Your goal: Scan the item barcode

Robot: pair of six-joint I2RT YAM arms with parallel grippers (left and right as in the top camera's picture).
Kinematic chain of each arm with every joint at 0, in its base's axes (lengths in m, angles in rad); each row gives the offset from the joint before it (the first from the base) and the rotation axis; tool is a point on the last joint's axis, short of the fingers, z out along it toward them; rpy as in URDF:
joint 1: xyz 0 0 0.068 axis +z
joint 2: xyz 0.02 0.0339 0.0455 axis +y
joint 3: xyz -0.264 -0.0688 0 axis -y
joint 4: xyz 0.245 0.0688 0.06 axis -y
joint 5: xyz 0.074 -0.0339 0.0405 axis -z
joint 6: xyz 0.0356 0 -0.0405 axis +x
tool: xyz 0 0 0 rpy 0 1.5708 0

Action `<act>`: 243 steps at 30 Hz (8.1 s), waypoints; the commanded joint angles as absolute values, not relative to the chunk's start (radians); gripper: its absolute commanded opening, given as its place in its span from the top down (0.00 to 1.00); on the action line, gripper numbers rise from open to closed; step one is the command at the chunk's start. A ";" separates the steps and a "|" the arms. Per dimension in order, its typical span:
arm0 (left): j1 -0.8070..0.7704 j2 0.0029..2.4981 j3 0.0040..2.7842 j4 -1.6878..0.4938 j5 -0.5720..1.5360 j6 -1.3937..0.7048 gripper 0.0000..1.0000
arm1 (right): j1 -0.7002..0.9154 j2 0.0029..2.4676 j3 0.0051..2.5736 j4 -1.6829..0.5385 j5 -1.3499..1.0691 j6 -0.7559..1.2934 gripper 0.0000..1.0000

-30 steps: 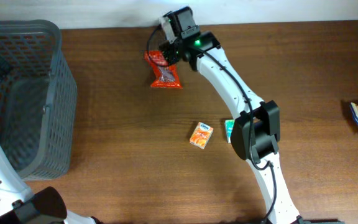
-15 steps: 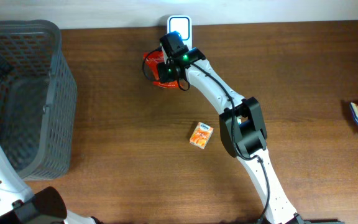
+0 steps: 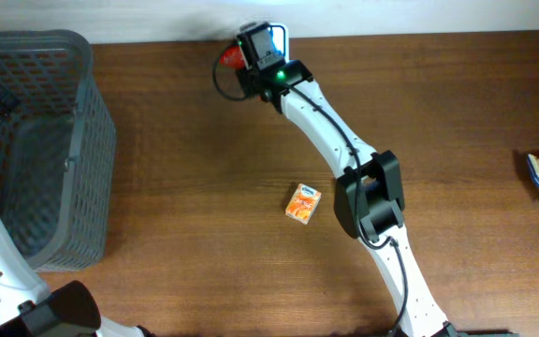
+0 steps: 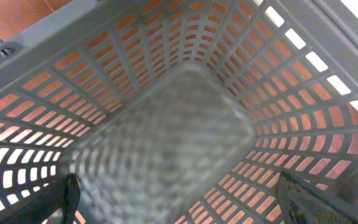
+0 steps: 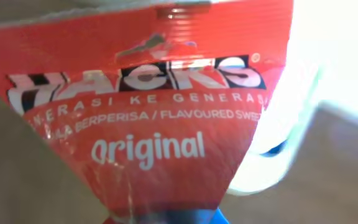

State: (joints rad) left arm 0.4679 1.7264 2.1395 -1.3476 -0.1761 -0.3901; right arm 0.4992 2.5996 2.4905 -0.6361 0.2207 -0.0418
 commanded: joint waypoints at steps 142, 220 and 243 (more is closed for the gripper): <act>0.474 1.729 2.144 -1.349 -0.179 -0.400 0.01 | 0.465 2.135 1.748 -1.430 0.196 0.309 0.48; 0.474 1.729 2.144 -1.349 -0.179 -0.400 0.01 | -0.046 2.133 1.592 -0.905 -0.962 0.026 0.96; 0.474 1.729 2.144 -1.349 -0.179 -0.400 0.01 | 0.451 2.343 1.814 0.184 0.379 -0.707 0.96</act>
